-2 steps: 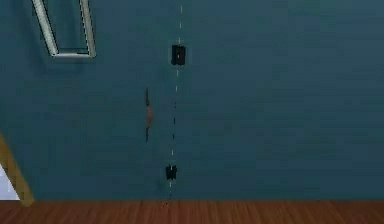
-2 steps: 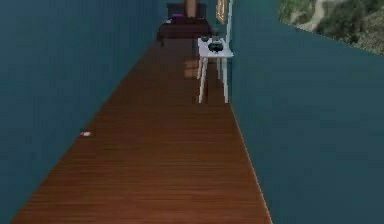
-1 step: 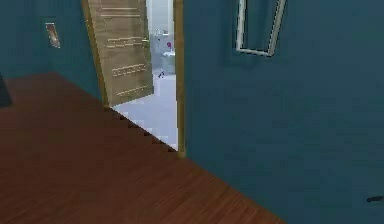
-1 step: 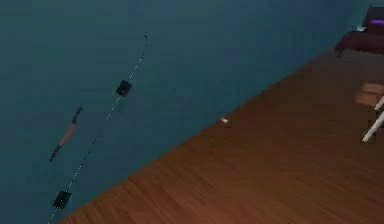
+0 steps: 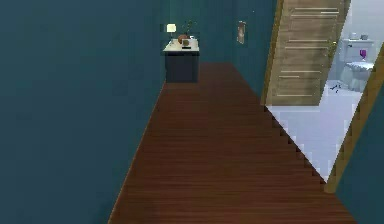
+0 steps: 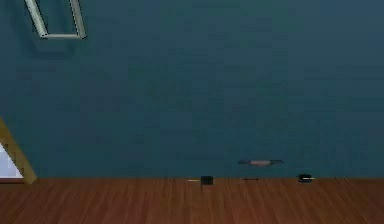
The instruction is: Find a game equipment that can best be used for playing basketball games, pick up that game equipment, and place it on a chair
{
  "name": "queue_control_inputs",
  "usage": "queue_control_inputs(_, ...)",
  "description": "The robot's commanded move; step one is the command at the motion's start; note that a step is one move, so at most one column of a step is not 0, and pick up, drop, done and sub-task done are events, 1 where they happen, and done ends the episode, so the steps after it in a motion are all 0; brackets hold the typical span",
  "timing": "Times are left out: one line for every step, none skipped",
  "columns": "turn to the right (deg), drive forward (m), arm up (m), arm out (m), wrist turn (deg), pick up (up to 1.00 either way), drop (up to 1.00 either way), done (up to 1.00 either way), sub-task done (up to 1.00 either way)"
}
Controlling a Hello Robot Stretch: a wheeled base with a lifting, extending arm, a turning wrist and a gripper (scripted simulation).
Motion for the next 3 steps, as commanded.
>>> queue_control_inputs(0.0,1.0,0.0,0.0,0.0,0.0,0.0,0.0,0.0)
queue_control_inputs(0.0,1.0,0.0,0.0,0.0,0.0,0.0,0.0,0.0)
queue_control_inputs(0.0,1.0,0.0,0.0,0.0,0.0,0.0,0.0,0.0)
